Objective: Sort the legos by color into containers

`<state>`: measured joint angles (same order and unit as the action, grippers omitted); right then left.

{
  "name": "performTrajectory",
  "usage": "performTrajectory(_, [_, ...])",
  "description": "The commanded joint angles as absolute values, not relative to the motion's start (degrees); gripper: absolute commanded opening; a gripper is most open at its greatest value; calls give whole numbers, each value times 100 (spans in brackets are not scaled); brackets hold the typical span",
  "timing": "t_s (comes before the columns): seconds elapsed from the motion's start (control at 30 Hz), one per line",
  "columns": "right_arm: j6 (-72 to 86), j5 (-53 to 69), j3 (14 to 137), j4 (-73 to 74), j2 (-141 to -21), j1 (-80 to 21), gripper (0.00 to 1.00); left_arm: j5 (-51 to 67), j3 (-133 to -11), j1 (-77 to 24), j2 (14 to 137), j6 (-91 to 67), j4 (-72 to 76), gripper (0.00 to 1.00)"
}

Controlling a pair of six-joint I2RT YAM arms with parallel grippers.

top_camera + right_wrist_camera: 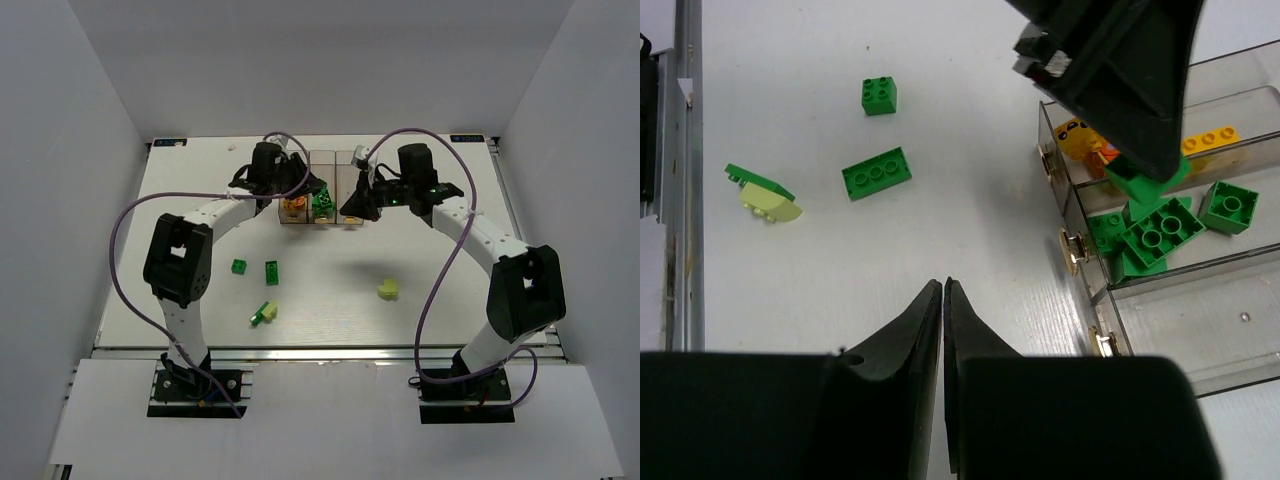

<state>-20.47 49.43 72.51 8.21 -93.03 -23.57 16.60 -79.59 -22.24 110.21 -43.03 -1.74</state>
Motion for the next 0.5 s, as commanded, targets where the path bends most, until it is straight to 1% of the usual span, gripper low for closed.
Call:
performTrajectory(0.0, [-2004,4931,7198,633,-9053,-2320,9,1442,-8437,-2320,11179,-4078,-343,14])
performTrajectory(0.27, [-1951,4852,7154,606,-9053,-2320,8,854,-9316,-2373,11829,-4034,-606,24])
performTrajectory(0.47, [-1951,4816,7146,598,-9053,-2320,8,493,-10080,-2399,12286,-4008,-878,40])
